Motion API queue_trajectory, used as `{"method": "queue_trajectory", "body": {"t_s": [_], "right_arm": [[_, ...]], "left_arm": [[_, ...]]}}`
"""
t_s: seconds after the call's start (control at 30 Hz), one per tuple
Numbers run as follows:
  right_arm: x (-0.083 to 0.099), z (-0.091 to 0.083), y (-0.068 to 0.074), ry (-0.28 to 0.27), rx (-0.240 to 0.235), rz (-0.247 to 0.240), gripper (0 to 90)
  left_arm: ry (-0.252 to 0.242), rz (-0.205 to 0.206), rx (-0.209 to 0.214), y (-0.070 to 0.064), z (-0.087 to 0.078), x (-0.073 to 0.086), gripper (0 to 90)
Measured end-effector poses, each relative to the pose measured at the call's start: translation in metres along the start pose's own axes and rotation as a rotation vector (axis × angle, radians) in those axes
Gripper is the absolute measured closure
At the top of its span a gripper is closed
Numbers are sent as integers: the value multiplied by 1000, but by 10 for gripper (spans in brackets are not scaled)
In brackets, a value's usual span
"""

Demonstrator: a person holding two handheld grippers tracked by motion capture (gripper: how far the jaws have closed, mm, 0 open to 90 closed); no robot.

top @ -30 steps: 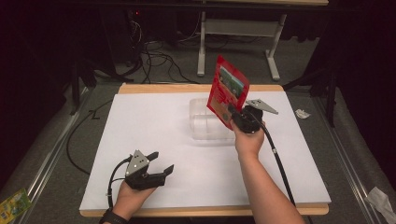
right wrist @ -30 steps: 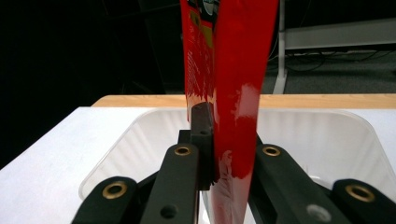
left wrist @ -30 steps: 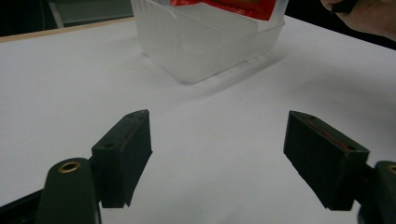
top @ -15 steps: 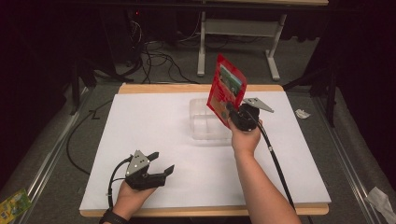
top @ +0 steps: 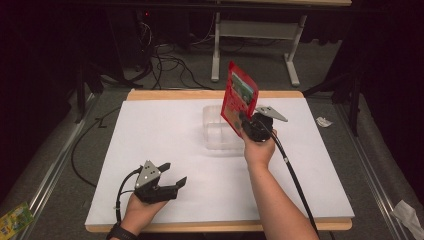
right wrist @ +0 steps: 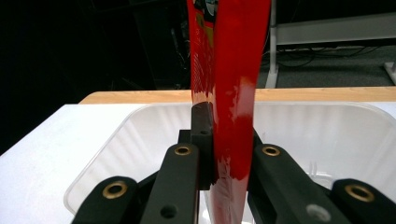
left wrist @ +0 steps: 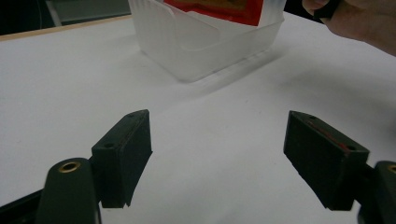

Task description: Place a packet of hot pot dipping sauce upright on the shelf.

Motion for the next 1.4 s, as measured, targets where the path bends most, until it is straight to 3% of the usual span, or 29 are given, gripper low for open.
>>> {"method": "queue_trajectory", "body": {"t_s": [0.7,1.4], "right_arm": [[23,7,-3,18,-9,7,856],[31,9,-4,36,-34,-6,844]], "left_arm": [[8,-4,0,2,1,0,238],[20,-6,4,2,3,1,238]]}}
Point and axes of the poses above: each handheld gripper's, and its own axes: z roughly forward along the jaws, x roughly out of its underside, y roughly to its left, the point moved 1 cm from there along z, roughly forward along the jaws, and after that the axes turned 14 degrees about -z, right-handed, at the moved point
